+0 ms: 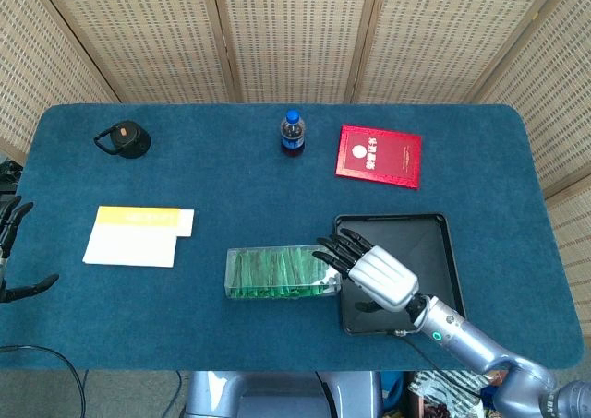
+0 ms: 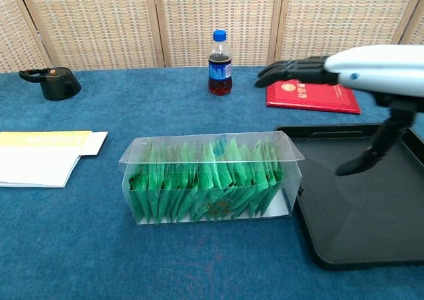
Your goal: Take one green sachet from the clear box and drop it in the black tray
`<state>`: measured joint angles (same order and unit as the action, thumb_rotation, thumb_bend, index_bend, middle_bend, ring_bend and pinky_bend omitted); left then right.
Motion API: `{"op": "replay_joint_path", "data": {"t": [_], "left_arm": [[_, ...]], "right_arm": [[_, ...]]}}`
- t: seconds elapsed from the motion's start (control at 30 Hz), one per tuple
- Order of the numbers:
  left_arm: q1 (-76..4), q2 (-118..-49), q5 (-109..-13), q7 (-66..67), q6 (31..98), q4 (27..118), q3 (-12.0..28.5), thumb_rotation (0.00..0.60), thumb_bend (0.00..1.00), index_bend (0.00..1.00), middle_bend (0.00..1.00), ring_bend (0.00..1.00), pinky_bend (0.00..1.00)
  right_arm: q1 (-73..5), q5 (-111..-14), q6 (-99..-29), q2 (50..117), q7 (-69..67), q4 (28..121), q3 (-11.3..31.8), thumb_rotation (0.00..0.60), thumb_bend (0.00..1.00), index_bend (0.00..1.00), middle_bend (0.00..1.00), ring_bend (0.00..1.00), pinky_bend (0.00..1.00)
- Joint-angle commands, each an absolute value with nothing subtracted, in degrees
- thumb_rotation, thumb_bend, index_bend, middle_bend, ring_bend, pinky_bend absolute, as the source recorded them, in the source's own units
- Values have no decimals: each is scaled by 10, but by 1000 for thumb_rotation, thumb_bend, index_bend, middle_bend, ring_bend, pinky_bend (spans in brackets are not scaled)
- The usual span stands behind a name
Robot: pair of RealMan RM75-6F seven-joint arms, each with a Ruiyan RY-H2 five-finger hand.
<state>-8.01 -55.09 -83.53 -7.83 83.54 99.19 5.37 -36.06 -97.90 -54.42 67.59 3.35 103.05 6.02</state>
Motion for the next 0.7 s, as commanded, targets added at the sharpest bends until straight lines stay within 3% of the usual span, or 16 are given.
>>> {"op": "replay_joint_path", "data": {"t": [0.03, 0.17, 0.53, 0.7], "left_arm": [[-82, -550, -833, -82, 832, 990, 55, 600, 123, 0, 0, 0, 0], [-84, -550, -830, -84, 825, 989, 55, 600, 122, 0, 0, 0, 0], [-86, -548, -822, -92, 818, 987, 57, 600, 122, 0, 0, 0, 0], [-86, -546, -821, -100, 817, 985, 58, 600, 123, 0, 0, 0, 0]], "right_arm": [[-391, -935, -506, 721, 85, 1030, 77, 600, 66, 112, 28, 0, 0], [-408, -909, -494, 751, 114, 1017, 88, 600, 138, 145, 58, 0, 0], [-452, -829, -461, 811, 202, 989, 110, 600, 208, 205, 111, 0, 0], [-460, -808, -465, 828, 223, 975, 114, 600, 257, 338, 149, 0, 0]]}}
